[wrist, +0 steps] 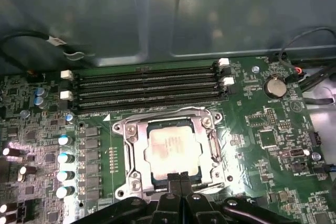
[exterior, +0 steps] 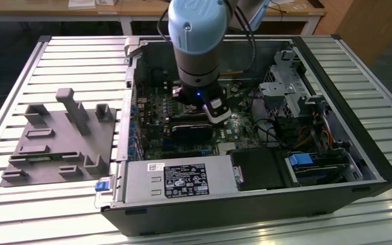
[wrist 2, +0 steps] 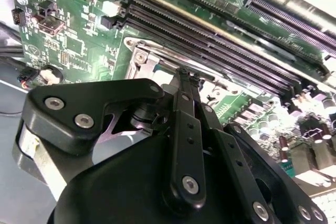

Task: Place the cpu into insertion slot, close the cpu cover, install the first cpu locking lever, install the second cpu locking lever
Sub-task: 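Install the second cpu locking lever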

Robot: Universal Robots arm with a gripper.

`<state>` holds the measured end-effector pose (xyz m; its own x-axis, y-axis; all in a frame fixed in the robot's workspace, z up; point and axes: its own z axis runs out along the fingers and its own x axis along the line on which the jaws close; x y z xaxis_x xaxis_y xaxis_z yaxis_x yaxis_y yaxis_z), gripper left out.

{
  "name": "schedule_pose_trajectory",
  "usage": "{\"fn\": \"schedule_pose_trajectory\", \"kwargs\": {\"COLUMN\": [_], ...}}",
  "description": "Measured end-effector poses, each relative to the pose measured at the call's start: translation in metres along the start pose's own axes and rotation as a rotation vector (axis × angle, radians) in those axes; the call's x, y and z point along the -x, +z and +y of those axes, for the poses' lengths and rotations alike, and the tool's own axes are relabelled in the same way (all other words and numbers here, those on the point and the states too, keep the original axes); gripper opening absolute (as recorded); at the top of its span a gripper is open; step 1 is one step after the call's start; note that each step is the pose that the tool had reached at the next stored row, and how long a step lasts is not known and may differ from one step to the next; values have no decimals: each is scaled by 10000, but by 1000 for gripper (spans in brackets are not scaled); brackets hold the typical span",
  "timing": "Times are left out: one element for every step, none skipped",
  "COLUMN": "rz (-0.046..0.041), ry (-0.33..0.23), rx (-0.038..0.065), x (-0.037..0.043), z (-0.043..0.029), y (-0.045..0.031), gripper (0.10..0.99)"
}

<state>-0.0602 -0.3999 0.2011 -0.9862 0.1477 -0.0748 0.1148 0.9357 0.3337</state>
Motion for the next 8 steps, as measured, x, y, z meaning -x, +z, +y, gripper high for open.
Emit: {"fn": "schedule_pose_trajectory", "kwargs": {"rz": [-8, -16, -26, -35, -44, -53, -63, -72], "ry": [-7, -17, -25, -34, -43, -54, -65, -73], "rx": [-63, -139, -216, -295, -370, -464, -546, -615], "x": [-3, -7, -10, -13, -16, -18, -19, -21], "z": [25, 51, 76, 99, 118, 137, 152, 164], "y": [9, 17, 26, 34, 41, 47, 53, 57], "gripper": [102, 102, 102, 102, 102, 102, 102, 102]}}
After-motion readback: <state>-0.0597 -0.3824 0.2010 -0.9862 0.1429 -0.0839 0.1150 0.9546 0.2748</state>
